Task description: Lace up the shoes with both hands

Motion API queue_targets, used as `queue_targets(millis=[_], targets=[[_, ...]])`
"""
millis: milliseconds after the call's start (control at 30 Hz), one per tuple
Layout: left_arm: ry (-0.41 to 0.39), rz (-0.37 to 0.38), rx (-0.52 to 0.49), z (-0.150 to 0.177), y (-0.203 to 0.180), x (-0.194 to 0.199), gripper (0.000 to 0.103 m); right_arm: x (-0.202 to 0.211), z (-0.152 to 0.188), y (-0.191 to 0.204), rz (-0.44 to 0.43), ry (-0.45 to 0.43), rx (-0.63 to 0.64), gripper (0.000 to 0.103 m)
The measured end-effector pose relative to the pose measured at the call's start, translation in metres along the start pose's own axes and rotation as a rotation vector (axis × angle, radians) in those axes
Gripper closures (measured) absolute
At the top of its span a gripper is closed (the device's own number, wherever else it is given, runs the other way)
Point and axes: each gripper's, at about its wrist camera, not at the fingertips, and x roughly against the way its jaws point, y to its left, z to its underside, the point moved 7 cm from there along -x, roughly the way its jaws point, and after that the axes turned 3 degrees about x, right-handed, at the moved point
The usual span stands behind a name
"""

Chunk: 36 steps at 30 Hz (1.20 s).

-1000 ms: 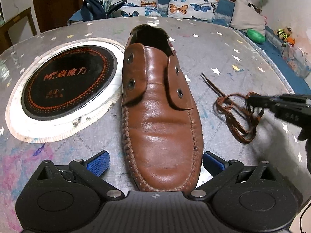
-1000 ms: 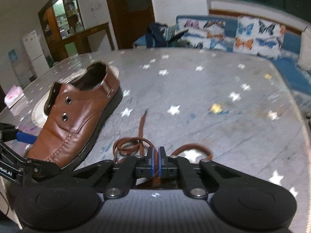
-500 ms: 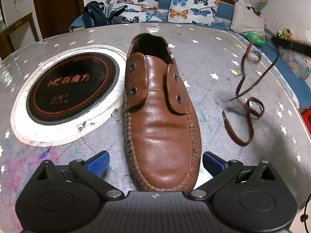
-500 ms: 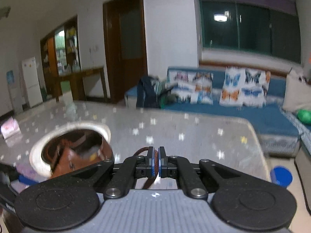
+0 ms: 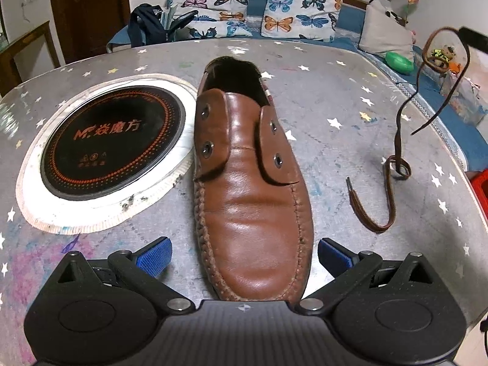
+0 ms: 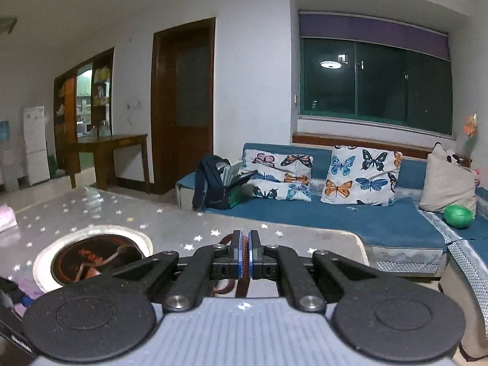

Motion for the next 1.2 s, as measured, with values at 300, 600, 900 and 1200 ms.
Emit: queue_targets(millis=[300,600,900,1200], targets=[[0.028,-0.020,-0.045,0.002,-0.011,-0.006,0.000,0.010,-0.054,0.014,-0.078,-0.130,0.033,0.100],[0.042,-0.020,-0.051,0.005,-0.014,-0.009,0.000,0.044,-0.132,0.038,-0.146,-0.363,0.088,0.100],[0.046,-0.017,-0.047,0.006,-0.015,-0.010,0.000,0.084,-0.187,0.058,-0.241,-0.526,0.118,0.100],[0.040,-0.016,-0.031,0.005,-0.011,-0.009,0.000,0.067,-0.183,0.063,-0.204,-0.430,0.203,0.100]])
